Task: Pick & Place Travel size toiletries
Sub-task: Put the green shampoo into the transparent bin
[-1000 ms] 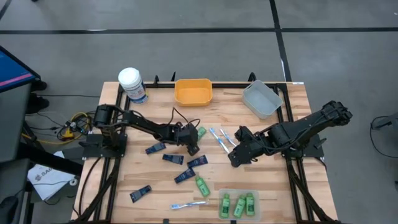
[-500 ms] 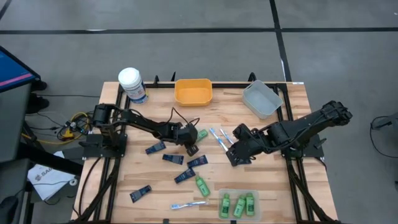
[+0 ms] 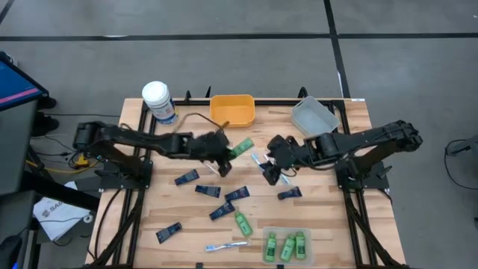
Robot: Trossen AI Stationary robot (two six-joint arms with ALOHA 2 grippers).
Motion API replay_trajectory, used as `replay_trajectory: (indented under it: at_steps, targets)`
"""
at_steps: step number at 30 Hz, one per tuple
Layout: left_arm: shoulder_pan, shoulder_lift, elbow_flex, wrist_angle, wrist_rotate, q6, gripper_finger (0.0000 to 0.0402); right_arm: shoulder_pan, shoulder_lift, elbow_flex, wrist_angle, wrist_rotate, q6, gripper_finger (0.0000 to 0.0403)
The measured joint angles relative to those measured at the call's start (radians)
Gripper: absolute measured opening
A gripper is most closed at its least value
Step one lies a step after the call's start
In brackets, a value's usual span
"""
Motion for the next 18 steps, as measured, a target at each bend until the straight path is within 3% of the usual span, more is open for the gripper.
replay_trajectory:
  at_steps: [8,13,18]
  targets:
    - [-0.003,-0.198,0.001,0.016,-0.130,0.013,0.0095,-0.104,0.000,0.000,0.335,-0.010,-0.034,0.0283]
    - [-0.003,-0.242,0.001,0.044,-0.193,0.031,0.0095,-0.173,0.000,0.000,0.575,-0.010,-0.023,0.0284]
    - [-0.003,-0.249,0.001,0.064,-0.219,0.049,0.0095,-0.245,0.000,0.000,0.673,0.006,0.013,0.0284]
